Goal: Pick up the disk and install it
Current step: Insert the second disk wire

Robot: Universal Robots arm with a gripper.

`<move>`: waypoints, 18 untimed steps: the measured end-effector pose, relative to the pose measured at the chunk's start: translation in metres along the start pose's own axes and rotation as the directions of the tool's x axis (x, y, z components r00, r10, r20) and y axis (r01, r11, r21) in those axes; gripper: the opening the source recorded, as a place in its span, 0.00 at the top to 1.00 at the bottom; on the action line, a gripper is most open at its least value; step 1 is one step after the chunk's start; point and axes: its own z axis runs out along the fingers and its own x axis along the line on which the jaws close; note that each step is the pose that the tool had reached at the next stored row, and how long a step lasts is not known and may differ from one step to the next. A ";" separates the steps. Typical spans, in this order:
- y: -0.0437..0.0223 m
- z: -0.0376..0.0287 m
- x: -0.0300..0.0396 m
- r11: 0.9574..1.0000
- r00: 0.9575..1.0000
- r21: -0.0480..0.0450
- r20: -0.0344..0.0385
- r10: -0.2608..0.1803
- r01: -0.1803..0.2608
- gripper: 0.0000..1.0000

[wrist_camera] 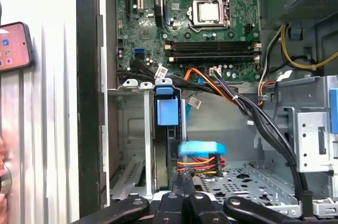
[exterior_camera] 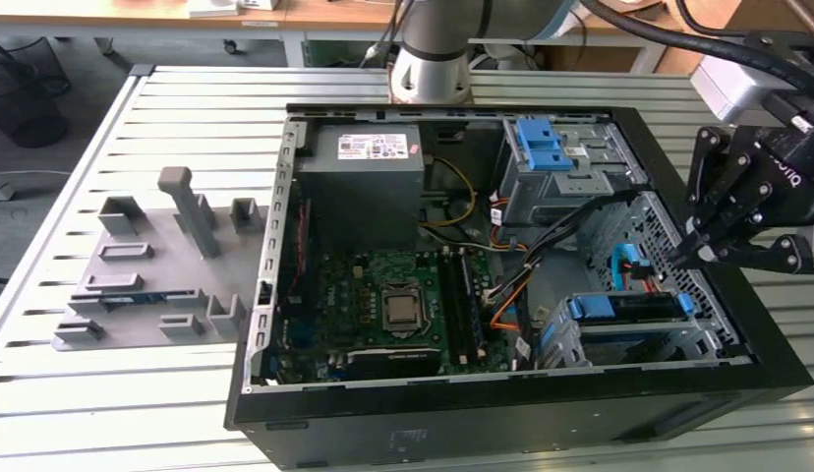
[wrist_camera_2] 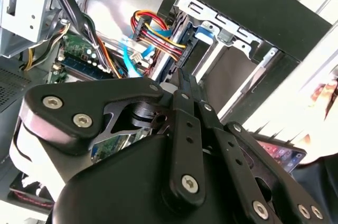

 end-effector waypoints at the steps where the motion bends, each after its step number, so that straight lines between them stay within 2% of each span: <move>1: 0.0001 -0.0022 -0.0002 1.000 1.000 0.000 0.000 0.000 0.000 0.89; 3: 0.0003 -0.0057 -0.0007 1.000 1.000 0.000 0.000 0.000 0.000 0.89; 5: 0.0016 -0.0062 -0.0008 1.000 1.000 0.001 0.001 0.000 0.000 0.89; 10: 0.0200 -0.0056 -0.0005 1.000 1.000 0.008 0.001 0.000 0.000 0.89; 13: 0.0251 -0.0053 -0.0022 1.000 1.000 0.009 0.000 0.000 0.000 0.89; 16: 0.0276 -0.0047 -0.0092 1.000 1.000 0.010 -0.006 0.000 0.000 0.89; 17: 0.0276 -0.0045 -0.0095 1.000 1.000 0.011 -0.011 0.000 0.000 0.89; 18: 0.0276 -0.0045 -0.0096 1.000 1.000 0.011 -0.020 0.000 0.000 0.89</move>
